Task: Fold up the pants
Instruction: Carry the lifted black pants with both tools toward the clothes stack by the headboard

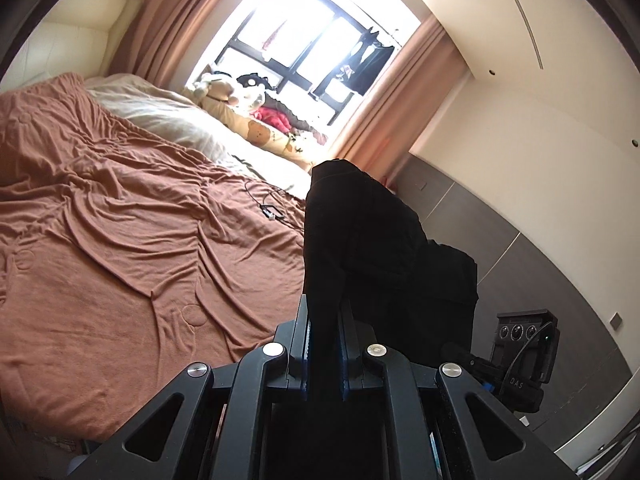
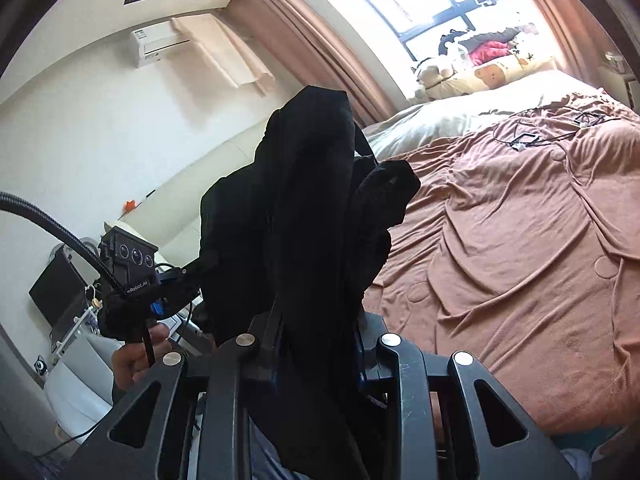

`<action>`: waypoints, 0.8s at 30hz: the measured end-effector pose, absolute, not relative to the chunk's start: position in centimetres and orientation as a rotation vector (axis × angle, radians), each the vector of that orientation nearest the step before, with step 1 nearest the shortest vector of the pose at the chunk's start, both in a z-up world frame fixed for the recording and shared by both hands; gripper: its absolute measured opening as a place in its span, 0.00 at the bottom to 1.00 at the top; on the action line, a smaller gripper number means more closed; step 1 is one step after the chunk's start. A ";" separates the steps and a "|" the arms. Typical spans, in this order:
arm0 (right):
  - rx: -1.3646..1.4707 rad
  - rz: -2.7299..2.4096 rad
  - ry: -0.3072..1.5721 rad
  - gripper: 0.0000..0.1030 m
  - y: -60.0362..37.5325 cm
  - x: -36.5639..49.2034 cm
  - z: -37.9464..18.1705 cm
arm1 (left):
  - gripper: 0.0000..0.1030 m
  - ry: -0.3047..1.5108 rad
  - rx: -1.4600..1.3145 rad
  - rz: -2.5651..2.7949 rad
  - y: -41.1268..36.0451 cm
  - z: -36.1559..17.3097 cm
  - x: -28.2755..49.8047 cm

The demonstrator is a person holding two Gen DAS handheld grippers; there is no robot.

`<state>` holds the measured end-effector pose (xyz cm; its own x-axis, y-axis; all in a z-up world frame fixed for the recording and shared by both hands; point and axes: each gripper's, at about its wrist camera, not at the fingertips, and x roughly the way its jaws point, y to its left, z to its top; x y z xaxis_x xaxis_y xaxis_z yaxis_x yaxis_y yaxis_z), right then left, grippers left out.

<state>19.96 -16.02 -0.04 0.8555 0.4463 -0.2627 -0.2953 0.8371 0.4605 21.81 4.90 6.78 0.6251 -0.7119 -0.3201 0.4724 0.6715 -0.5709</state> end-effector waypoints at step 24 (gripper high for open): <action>0.275 0.622 0.340 0.23 -6.1 27.7 4.1 | 0.10 0.372 -0.433 -0.508 21.2 15.9 14.5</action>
<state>27.68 -6.06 4.08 0.7605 0.6085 -0.2269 -0.5195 0.7797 0.3496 14.48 21.23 15.85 0.8114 -0.5365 -0.2319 0.3832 0.7879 -0.4820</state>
